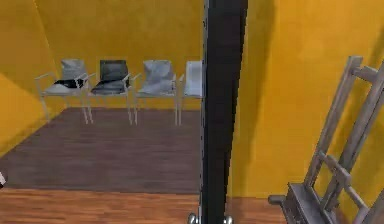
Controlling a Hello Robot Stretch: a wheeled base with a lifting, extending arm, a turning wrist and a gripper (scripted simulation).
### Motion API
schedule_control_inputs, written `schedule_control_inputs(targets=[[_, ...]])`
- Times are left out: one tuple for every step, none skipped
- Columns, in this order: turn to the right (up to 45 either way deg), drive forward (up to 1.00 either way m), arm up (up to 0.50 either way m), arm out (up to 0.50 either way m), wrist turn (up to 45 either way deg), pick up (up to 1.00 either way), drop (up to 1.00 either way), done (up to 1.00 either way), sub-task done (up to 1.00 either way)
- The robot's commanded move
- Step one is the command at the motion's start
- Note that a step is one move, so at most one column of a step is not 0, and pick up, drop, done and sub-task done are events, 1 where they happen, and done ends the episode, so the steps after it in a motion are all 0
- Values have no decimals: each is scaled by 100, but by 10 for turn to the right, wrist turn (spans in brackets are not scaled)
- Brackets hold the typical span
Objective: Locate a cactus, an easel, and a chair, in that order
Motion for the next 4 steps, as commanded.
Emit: schedule_control_inputs(targets=[[-450,0,0,0,0,0,0,0,0],[-210,0,0,0,0,0,0,0,0],[0,55,0,0,0,0,0,0,0],[450,0,0,0,0,0,0,0,0]])
